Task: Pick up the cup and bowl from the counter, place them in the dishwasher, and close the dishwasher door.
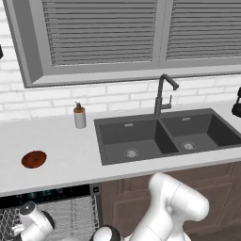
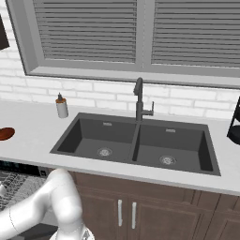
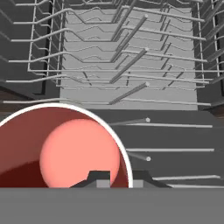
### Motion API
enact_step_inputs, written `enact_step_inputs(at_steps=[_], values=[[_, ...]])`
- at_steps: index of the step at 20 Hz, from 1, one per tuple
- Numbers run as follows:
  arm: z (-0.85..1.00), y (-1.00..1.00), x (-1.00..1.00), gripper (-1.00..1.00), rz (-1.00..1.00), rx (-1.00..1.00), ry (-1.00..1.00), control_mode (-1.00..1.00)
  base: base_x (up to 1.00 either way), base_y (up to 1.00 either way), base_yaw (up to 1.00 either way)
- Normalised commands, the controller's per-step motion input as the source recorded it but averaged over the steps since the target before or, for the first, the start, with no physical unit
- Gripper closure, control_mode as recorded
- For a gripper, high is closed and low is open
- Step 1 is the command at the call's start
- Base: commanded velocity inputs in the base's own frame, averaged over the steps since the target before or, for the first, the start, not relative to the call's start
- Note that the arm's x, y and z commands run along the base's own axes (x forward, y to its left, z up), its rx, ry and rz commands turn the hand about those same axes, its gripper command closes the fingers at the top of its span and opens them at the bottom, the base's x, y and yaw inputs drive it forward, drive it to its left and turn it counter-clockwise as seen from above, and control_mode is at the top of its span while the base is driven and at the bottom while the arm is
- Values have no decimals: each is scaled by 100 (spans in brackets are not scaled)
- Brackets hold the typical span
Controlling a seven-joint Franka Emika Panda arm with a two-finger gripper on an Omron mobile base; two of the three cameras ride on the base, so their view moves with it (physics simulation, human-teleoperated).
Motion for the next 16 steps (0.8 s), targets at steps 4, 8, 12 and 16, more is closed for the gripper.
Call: enact_step_inputs(at_steps=[4, 8, 12, 16], values=[[-17, 2, -10, 100, 6, 0, 8, -100, 0, 0, 0], [0, 2, 0, -100, 1, 0, 2, -100, 0, 0, 0], [0, 0, -2, -100, 0, 0, 0, -100, 0, 0, 0], [14, 0, -9, -100, 0, 0, -3, -100, 0, 0, 0]])
